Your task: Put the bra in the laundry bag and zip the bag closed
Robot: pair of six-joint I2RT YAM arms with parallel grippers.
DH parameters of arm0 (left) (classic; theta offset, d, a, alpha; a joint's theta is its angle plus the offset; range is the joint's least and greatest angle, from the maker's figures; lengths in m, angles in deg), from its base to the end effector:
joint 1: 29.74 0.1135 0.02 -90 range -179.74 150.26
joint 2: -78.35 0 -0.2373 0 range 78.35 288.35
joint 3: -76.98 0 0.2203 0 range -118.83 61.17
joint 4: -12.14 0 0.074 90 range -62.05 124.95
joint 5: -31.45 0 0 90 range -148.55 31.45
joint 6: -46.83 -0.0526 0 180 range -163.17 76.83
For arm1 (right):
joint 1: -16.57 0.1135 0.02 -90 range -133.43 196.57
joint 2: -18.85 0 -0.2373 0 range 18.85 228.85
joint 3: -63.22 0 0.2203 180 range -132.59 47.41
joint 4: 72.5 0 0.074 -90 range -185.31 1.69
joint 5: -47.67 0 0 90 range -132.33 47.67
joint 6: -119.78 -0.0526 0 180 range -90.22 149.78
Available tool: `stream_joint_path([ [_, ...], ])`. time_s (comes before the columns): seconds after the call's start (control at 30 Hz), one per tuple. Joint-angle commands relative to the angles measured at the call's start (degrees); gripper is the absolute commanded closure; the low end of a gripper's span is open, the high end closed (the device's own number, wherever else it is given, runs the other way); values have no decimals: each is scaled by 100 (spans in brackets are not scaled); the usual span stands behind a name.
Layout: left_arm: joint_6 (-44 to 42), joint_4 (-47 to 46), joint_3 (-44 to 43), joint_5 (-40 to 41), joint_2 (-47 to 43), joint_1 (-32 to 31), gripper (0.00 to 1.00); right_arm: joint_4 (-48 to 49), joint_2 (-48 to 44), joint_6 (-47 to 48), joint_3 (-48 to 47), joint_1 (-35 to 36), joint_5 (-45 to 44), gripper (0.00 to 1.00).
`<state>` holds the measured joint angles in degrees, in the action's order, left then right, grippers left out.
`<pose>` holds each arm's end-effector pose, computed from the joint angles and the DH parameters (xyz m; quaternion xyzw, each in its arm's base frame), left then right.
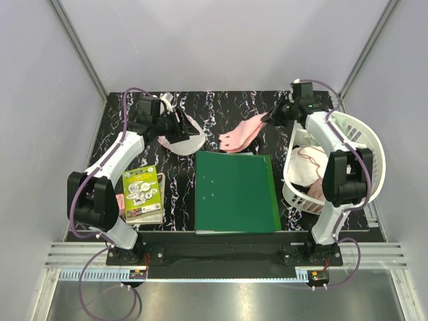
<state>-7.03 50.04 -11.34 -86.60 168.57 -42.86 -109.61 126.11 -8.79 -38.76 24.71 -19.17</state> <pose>0.3193 -0.0998 0.2664 -0.0746 0.8814 -0.3710 0.2826 0.3932 0.0771 0.2373 0.1570 0.8861 0.3254 0.2902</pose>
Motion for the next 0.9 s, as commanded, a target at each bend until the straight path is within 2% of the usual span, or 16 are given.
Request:
stream_joint_path([
  [0.0, 69, -389, -281, -183, -30, -6, 42, -1182, -803, 1122, -804, -190, -512, 100],
  [0.07, 69, -416, -229, -183, -30, -6, 41, -1613, -865, 1465, -1050, -190, -689, 100],
  [0.2, 60, -609, -141, -183, -13, -67, 41, -1825, -716, 1449, -1436, -94, -558, 100],
  [0.37, 279, -863, -210, -139, 206, -146, 39, -1825, 547, 1422, -2262, 529, -681, 99],
  [0.4, 297, -873, -228, -156, 259, -155, 39, -1912, 1116, 1370, -2690, 757, -724, 97],
  [0.47, 306, -881, -272, -174, 356, -138, 37, -2088, 1760, 1230, -3245, 917, -752, 89],
  [0.5, 306, -873, -290, -165, 365, -138, 36, -2393, 2450, 1116, -4005, 1039, -656, 84],
  [0.57, 306, -855, -299, -104, 374, -111, 34, -2737, 3104, 1088, -4826, 1180, -523, 72],
  [0.6, 271, -855, -307, -60, 365, -103, 33, -3235, 3638, 1088, -5752, 1224, -497, 65],
  [0.67, 157, -899, -343, 1, 391, -76, 30, -3643, 3959, 983, -6506, 1260, -286, 62],
  [0.7, 113, -925, -369, 2, 435, -67, 28, -3827, 3978, 965, -6761, 1269, -277, 56],
  [0.77, 25, -1091, -518, 2, 523, -76, 26, -3803, 3742, 1035, -6580, 1269, -320, 48],
  [0.87, 51, -1503, -781, -34, 821, -85, 24, -3680, 3101, 1167, -5617, 1234, -400, 39],
])
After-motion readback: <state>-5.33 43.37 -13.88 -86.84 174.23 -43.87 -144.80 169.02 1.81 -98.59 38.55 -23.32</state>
